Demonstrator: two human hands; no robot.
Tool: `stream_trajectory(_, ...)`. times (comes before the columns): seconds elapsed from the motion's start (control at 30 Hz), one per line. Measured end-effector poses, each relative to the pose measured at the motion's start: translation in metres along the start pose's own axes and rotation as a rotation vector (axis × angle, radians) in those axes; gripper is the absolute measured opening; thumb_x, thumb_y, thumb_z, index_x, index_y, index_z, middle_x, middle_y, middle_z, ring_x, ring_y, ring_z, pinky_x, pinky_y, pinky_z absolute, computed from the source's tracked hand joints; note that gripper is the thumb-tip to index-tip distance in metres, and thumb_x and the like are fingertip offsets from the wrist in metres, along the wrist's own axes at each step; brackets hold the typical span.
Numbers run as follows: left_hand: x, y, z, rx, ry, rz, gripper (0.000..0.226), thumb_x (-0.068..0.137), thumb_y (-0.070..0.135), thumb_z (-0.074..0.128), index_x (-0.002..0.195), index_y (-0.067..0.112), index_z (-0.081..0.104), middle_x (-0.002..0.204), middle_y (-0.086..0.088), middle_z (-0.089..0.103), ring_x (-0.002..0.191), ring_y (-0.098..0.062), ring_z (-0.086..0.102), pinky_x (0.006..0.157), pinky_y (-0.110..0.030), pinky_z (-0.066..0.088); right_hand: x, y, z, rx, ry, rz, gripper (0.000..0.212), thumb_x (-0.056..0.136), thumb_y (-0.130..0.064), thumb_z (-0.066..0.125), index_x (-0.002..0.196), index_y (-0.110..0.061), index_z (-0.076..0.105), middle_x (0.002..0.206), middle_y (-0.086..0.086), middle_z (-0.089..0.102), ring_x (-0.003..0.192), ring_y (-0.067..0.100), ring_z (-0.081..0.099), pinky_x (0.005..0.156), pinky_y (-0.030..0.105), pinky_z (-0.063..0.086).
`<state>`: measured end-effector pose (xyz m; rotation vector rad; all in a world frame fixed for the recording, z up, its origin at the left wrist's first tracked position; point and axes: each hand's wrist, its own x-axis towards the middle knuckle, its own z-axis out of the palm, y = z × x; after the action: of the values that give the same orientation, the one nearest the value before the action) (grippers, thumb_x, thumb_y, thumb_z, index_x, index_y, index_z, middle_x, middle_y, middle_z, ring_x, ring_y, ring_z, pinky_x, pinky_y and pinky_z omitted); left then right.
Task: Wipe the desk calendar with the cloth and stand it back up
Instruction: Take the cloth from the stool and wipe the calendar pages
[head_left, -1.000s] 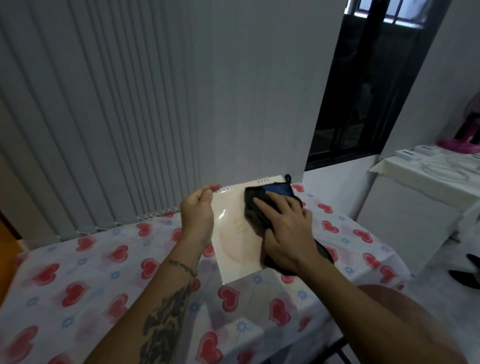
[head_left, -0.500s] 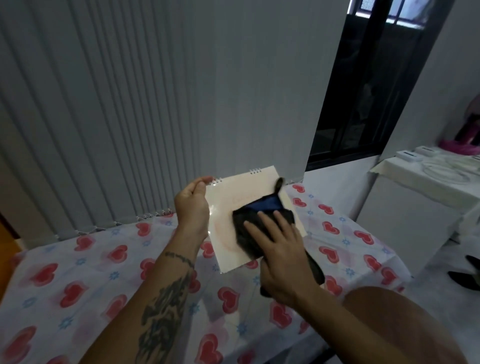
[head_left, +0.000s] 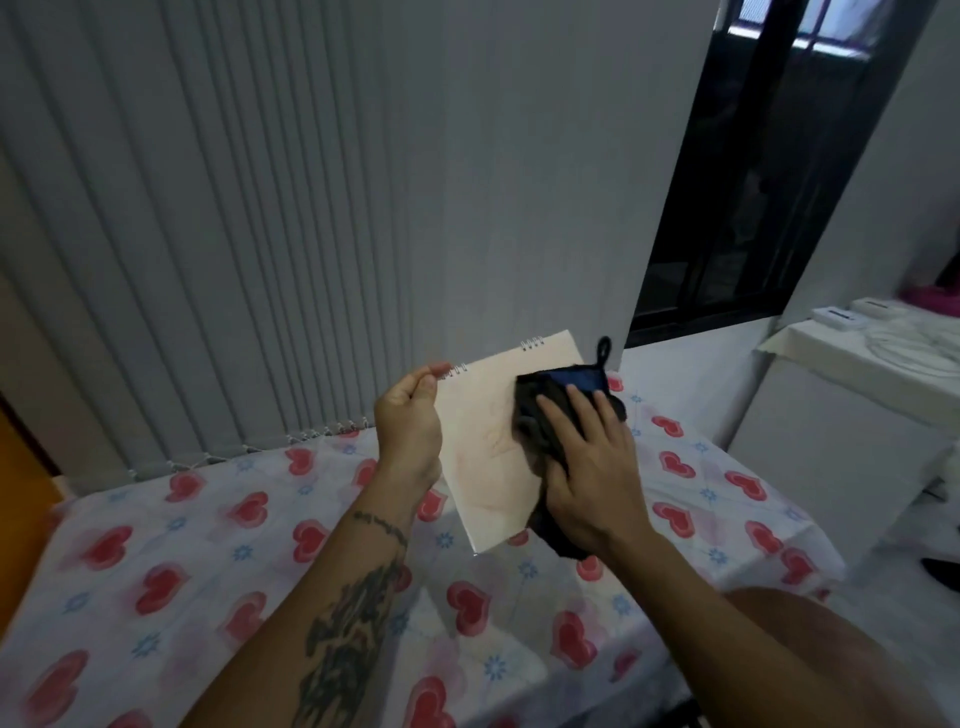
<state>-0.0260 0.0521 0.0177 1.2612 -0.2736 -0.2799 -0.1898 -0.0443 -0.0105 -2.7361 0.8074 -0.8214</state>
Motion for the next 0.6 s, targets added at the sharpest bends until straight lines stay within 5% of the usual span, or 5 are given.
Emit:
stream_trajectory(0.23, 0.001, 0.005, 0.010, -0.074, -0.115, -0.054, 0.029, 0.101, 0.010, 0.046, 0.090, 0.017, 0.072, 0.096, -0.015, 0.071, 0.086, -0.029, 0.063, 0.090, -0.054, 0.053, 0.004, -0.029, -0.007, -0.108, 0.023, -0.178, 0.055, 0.088, -0.038, 0.037, 0.142, -0.031, 0.045, 0.152, 0.002, 0.042, 0.139, 0.031, 0.033, 0.107, 0.057, 0.028)
stream_trajectory(0.47, -0.006, 0.001, 0.006, -0.002, -0.243, 0.083, 0.027, 0.098, 0.011, 0.052, 0.096, 0.024, 0.076, 0.102, -0.002, 0.076, 0.099, -0.023, 0.069, 0.088, -0.039, 0.058, 0.019, -0.041, -0.008, 0.035, 0.086, -0.008, 0.051, 0.090, -0.030, 0.044, 0.141, -0.032, 0.041, 0.153, -0.005, 0.037, 0.138, 0.022, 0.029, 0.106, 0.048, 0.026)
stream_trajectory(0.6, -0.013, -0.007, 0.007, 0.018, -0.193, 0.172, 0.029, 0.096, 0.005, 0.051, 0.094, 0.022, 0.075, 0.103, -0.001, 0.076, 0.103, -0.021, 0.069, 0.095, -0.043, 0.055, 0.009, -0.047, 0.000, 0.027, 0.088, 0.002, 0.055, 0.088, -0.032, 0.041, 0.143, -0.033, 0.038, 0.154, -0.004, 0.034, 0.139, 0.024, 0.028, 0.106, 0.048, 0.026)
